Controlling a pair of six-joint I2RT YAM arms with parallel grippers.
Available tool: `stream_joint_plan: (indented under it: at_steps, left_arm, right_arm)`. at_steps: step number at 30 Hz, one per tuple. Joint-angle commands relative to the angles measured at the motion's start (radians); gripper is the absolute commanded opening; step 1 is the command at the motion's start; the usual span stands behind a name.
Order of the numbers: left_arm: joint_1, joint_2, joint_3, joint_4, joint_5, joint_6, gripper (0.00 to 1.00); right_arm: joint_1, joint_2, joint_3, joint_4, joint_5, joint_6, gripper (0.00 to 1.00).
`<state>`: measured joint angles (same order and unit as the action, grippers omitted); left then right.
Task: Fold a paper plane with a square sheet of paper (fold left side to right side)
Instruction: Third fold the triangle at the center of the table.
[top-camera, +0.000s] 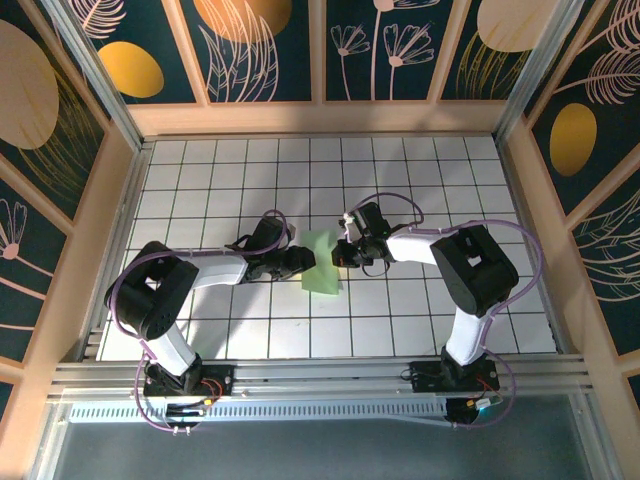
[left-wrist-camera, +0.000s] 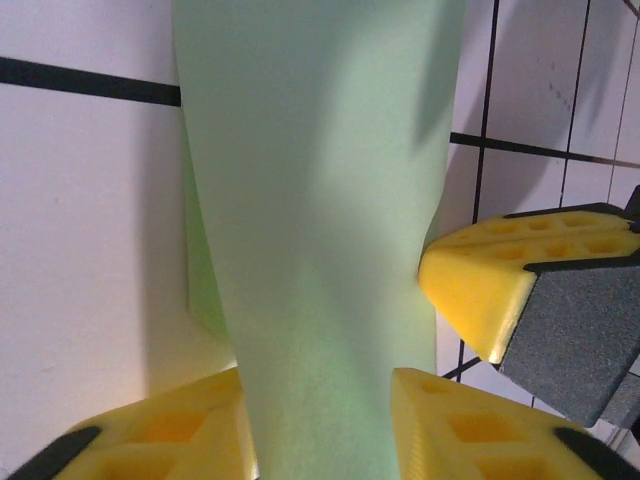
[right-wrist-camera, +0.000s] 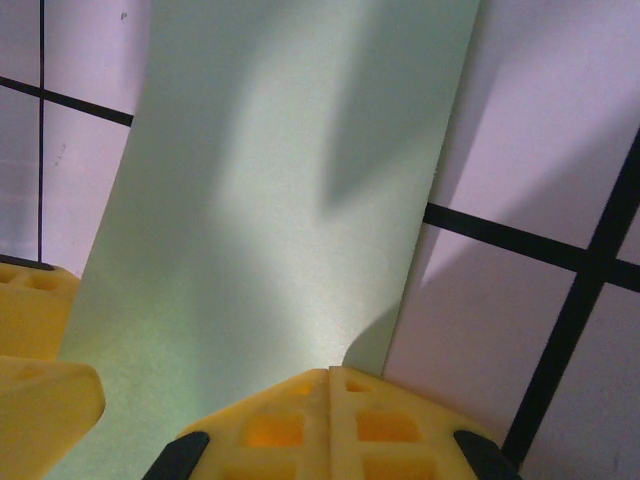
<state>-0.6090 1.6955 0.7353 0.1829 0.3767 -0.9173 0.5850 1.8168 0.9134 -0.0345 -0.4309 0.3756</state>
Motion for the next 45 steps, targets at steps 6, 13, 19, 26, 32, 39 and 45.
stream_joint_plan:
  at_steps: [6, 13, 19, 26, 32, 39, 45]
  left_arm:
    - [-0.004, -0.016, -0.012, 0.028, -0.016, -0.038, 0.18]
    - [-0.004, -0.045, -0.037, 0.060, -0.003, -0.098, 0.06]
    - [-0.004, -0.066, -0.046, 0.089, 0.034, -0.193, 0.00]
    - [-0.004, -0.083, -0.073, 0.145, 0.042, -0.265, 0.00]
    - [-0.004, -0.086, -0.064, 0.126, 0.048, -0.259, 0.00]
    - [-0.004, -0.092, -0.068, 0.115, 0.044, -0.253, 0.00]
    - [-0.004, -0.094, -0.067, 0.104, 0.047, -0.245, 0.00]
  right_arm:
    - [0.001, -0.003, -0.027, -0.016, 0.035, -0.001, 0.00]
    - [0.000, -0.076, -0.028, 0.053, 0.043, -0.017, 0.12]
    - [0.002, -0.238, -0.068, 0.080, 0.137, -0.113, 0.41]
    - [0.123, -0.465, -0.209, 0.126, 0.357, -0.204, 0.59]
    - [0.348, -0.528, -0.314, 0.161, 0.591, -0.238, 0.66]
    - [0.586, -0.479, -0.366, 0.215, 0.863, -0.260, 0.75]
    - [0.654, -0.335, -0.324, 0.217, 0.983, -0.319, 0.79]
